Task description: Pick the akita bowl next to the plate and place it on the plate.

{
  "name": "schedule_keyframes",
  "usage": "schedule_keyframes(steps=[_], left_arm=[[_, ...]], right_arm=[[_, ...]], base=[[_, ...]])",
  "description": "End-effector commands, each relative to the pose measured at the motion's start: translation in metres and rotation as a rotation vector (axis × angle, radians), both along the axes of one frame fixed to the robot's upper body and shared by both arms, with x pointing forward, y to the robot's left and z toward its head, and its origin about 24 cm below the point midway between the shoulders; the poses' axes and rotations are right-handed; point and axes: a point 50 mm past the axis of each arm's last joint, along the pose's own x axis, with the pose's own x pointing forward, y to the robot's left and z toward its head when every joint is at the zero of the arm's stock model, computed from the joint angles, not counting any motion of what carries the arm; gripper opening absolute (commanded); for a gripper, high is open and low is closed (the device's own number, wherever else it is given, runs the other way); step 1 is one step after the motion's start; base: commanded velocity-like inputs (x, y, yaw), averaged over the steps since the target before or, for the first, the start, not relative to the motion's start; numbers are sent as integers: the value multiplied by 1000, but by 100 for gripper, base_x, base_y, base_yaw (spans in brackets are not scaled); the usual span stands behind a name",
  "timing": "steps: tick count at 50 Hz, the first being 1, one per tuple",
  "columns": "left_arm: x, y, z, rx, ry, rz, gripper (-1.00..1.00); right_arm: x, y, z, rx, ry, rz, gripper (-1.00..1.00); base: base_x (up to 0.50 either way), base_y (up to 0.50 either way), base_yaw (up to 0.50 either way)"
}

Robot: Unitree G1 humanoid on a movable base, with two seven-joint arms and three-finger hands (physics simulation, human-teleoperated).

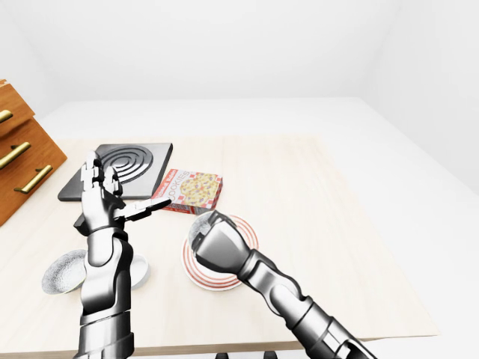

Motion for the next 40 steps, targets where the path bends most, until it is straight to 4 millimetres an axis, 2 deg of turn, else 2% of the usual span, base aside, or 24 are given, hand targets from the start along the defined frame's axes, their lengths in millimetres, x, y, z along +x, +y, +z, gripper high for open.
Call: schedule_keyframes(steps=[1,14,40], left_arm=[[-1,0,2,0,-8,-2,100],[0,-1,0,-2,0,-4,100],[2,-2,-7,-9,26,-7,100]], right_arm=[[-1,5,-14,-49,45,18,-100],[5,7,-38,-108,149,-9,-100],[22,-3,-44,-136,181,-69,-100]], base=[[0,0,0],[0,0,0],[0,0,0]])
